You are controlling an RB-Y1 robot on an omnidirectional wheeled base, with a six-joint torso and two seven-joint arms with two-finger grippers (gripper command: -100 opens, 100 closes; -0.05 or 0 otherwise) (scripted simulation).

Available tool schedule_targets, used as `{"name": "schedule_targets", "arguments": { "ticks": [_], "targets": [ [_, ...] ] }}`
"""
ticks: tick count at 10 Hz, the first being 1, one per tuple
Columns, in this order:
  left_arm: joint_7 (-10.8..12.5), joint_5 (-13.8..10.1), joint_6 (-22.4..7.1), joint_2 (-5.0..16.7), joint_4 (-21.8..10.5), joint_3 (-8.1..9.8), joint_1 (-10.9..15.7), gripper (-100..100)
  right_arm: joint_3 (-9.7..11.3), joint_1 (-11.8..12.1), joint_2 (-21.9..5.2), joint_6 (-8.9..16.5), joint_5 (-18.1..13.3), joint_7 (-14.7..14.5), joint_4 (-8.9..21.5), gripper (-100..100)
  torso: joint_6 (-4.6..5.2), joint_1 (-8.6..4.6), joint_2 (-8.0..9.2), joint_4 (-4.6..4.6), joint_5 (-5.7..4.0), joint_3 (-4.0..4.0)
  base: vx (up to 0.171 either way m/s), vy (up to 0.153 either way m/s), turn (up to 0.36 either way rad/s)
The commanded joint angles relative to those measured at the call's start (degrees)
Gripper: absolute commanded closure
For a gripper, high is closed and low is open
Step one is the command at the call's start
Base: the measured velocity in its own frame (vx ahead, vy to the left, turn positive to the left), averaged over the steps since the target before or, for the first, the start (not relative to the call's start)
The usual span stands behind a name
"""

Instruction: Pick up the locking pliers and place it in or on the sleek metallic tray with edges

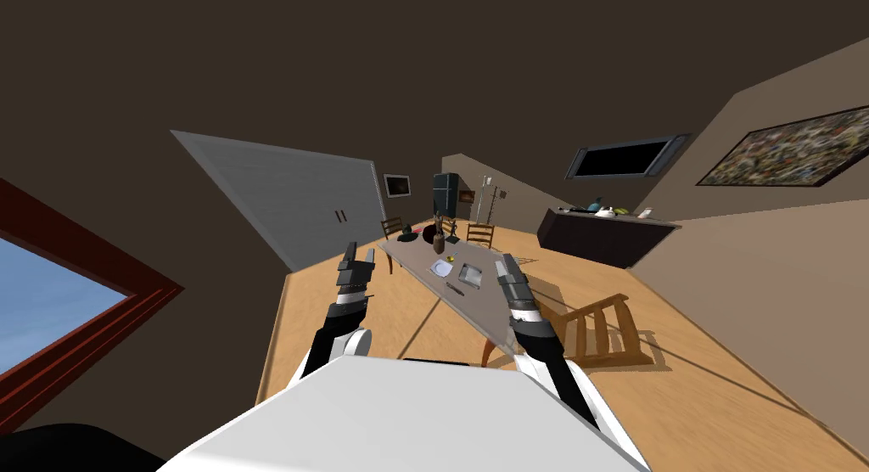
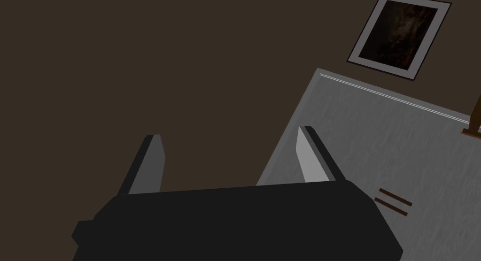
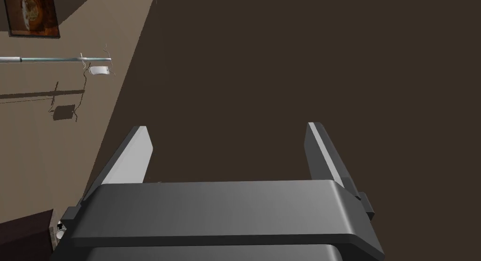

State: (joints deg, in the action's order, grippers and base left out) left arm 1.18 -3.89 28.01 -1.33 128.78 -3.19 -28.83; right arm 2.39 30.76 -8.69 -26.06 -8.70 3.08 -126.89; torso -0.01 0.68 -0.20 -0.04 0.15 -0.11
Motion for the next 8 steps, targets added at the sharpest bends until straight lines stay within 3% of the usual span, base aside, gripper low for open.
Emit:
{"name": "schedule_targets", "arguments": {
  "ticks": [1,4,5,7,8],
  "targets": [
    [0.0,0.0,0.0,0.0,0.0,0.00,0.0,0,0.9,-0.8,-2.8,2.1,-0.8,-2.7,2.0,-100,0.00,0.00,0.00,0.00,0.00,0.00,0.069,0.178,0.053],
    [0.0,0.0,0.0,0.0,0.0,0.00,0.0,0,3.4,-1.8,-7.4,5.8,-2.6,-7.9,6.5,-100,-0.01,0.09,-0.16,-0.04,0.02,-0.09,0.089,0.193,0.056],
    [0.0,0.0,0.0,0.0,0.0,0.00,0.0,0,3.4,-1.8,-7.6,5.8,-2.6,-8.4,6.5,-100,0.00,0.10,-0.18,-0.04,0.03,-0.11,0.060,0.127,0.018],
    [0.0,0.0,0.0,0.0,0.0,0.01,0.0,0,5.5,-2.5,-10.8,8.6,-3.8,-12.3,10.0,-100,0.00,-0.24,-0.03,-0.01,-0.05,-0.02,0.074,0.118,0.076],
    [0.0,0.0,0.0,0.0,0.0,0.01,0.0,0,5.5,-2.5,-10.8,8.6,-3.8,-12.6,10.0,-100,0.00,-0.21,-0.12,-0.02,-0.04,-0.07,0.072,0.110,0.016]
  ]
}}
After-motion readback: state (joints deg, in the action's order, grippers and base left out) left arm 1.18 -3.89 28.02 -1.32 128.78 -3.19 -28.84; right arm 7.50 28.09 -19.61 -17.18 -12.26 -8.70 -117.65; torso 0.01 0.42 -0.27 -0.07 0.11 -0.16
